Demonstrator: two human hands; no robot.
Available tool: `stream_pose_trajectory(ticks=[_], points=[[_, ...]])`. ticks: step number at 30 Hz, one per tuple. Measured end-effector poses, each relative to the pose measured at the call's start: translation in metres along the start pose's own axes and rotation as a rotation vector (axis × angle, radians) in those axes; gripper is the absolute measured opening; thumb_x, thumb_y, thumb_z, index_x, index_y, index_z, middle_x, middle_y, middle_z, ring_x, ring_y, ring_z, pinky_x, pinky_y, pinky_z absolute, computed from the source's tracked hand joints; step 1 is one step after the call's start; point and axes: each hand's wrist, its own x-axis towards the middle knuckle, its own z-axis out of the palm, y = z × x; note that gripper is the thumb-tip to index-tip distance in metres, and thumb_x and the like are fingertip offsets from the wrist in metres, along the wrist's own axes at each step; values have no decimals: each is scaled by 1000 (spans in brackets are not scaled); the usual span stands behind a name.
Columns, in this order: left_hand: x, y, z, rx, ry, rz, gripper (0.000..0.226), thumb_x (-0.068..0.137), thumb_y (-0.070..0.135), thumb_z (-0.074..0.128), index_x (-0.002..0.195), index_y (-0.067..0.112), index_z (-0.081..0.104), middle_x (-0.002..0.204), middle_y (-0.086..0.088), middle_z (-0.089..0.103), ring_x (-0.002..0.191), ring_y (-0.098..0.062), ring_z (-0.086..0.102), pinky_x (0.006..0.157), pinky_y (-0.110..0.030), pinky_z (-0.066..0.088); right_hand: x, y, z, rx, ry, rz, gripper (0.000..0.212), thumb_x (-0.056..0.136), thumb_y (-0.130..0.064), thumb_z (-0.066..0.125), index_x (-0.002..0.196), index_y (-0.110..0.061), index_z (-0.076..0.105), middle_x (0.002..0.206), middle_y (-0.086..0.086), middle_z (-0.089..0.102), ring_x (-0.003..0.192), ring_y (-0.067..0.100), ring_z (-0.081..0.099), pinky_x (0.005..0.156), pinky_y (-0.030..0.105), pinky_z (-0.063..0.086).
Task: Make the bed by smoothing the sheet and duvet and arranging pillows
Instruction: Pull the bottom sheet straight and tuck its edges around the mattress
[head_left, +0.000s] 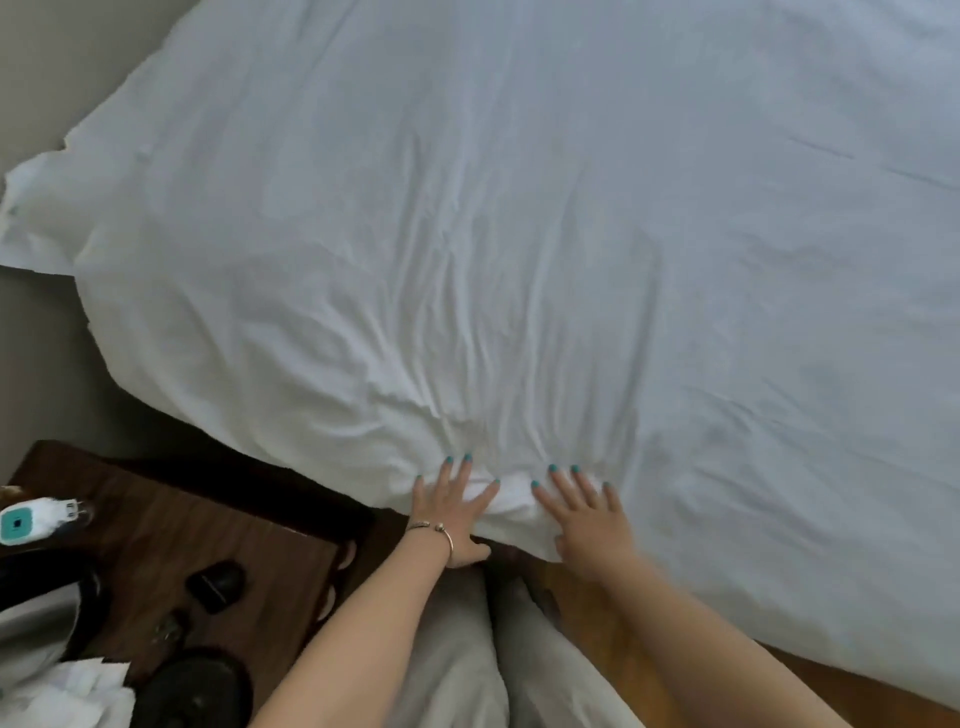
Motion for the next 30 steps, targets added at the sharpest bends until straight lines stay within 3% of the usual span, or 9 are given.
stream_pose_trajectory(ticks=[2,5,7,12,16,21,24,27,30], points=[[-12,3,1,-87,-82,44,83,86,58,48,149,46,-4,158,1,-25,147,-26,-16,117,-54,8,-18,3,9,66,-107,77,74,96,-25,42,152,-41,-4,160,-10,-18,149,21,-11,118,50,11],[-26,6,0,-306,-202,59,64,92,47,48,151,36,23,162,4,-4,148,-23,12,116,-38,26,-47,-3,16,319,-231,190,68,99,-28,41,154,-38,3,161,-9,-17,149,21,-9,118,47,18],[-33,12,4,-416,-159,7,56,95,44,46,148,28,34,158,0,17,140,-23,31,111,-35,34,-61,-6,25,551,-216,279,68,98,-29,45,154,-36,7,162,-6,-14,150,23,-5,119,43,17],[-34,52,26,-306,85,4,60,96,40,48,148,30,20,145,-7,32,127,-27,44,99,-42,46,-83,2,54,1035,223,691,78,91,-27,61,150,-40,12,158,8,8,143,34,20,108,45,33],[-21,105,53,-716,65,-28,73,94,37,56,151,29,11,152,-12,26,134,-30,39,111,-41,36,-94,30,81,1353,464,902,81,87,-28,69,148,-36,16,151,18,20,129,37,40,91,38,42],[3,176,56,-1212,349,-110,85,87,22,69,150,28,12,150,-12,13,131,-25,33,102,-26,30,-88,79,117,783,423,719,91,79,-42,74,145,-49,12,156,5,-1,137,37,24,87,46,51],[25,204,41,-1471,560,-314,62,85,15,71,135,21,35,141,-11,28,111,-19,40,87,-20,35,-73,108,124,508,404,691,62,87,-32,67,139,-38,34,148,10,24,122,35,39,75,38,51],[32,203,38,-1375,702,-444,31,88,14,67,108,24,45,121,-4,52,107,-27,54,85,-30,46,-66,134,125,367,535,469,15,91,-14,60,105,-16,61,103,6,60,95,28,57,58,32,43],[6,204,43,-1198,756,-430,14,93,12,59,104,17,51,94,-1,55,84,-19,54,70,-22,45,-82,144,124,373,511,328,8,86,-5,61,90,-11,64,83,2,61,78,19,54,57,28,34]])
